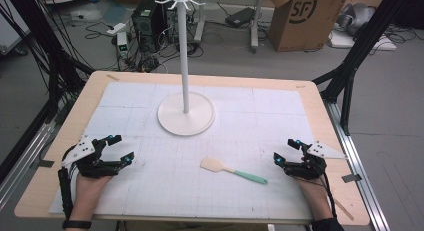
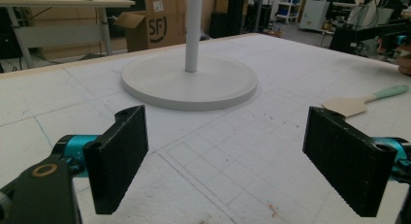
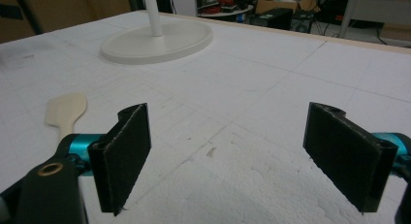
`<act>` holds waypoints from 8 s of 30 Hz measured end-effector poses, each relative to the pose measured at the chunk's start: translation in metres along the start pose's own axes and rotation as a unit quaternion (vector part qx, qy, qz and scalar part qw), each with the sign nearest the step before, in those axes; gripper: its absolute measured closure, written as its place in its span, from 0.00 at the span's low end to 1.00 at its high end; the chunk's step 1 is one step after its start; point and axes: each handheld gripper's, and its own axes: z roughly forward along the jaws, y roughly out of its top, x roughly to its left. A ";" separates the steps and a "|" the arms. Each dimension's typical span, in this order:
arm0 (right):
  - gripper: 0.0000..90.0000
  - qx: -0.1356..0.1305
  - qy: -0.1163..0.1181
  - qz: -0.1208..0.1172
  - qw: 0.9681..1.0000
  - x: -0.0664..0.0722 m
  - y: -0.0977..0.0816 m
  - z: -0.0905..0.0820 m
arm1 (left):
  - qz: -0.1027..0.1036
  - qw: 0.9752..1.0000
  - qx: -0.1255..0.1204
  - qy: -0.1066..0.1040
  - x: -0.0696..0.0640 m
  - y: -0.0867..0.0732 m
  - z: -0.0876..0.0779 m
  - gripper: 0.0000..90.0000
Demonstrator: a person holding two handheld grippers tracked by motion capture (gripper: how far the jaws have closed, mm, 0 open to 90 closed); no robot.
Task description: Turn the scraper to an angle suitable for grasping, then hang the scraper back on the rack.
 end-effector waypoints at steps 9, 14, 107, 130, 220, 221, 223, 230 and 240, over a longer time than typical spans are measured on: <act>0.18 -0.001 -0.004 -0.002 1.000 0.000 0.000 0.000 | 0.010 1.000 0.004 0.002 -0.002 0.000 0.000 0.19; 0.18 -0.002 -0.005 0.000 1.000 0.000 0.000 0.000 | 0.008 1.000 0.003 0.003 -0.002 0.000 0.001 0.18; 0.90 0.208 0.399 -0.276 0.849 0.193 0.083 0.261 | 0.031 0.999 0.008 -0.002 -0.006 0.000 0.001 0.18; 0.38 0.143 0.299 -0.207 0.921 0.147 0.104 0.192 | 0.033 0.999 0.010 -0.001 -0.006 0.000 0.002 0.18; 0.20 0.013 -0.015 -0.019 1.000 0.017 0.003 0.015 | 0.082 0.959 0.247 -0.112 -0.054 0.009 0.082 0.89; 0.20 0.013 -0.015 -0.019 1.000 0.017 0.003 0.015 | 0.081 0.959 0.246 -0.113 -0.054 0.009 0.082 0.89; 0.21 0.014 -0.015 -0.019 1.000 0.017 0.003 0.015 | 0.077 0.959 0.246 -0.117 -0.052 0.010 0.082 0.90; 0.21 0.015 -0.014 -0.015 1.000 0.016 0.003 0.014 | 0.049 0.971 0.201 -0.119 -0.047 0.019 0.073 0.90; 0.21 0.012 -0.014 -0.018 1.000 0.015 0.003 0.015 | 0.029 0.979 0.171 -0.110 -0.041 0.057 0.061 0.90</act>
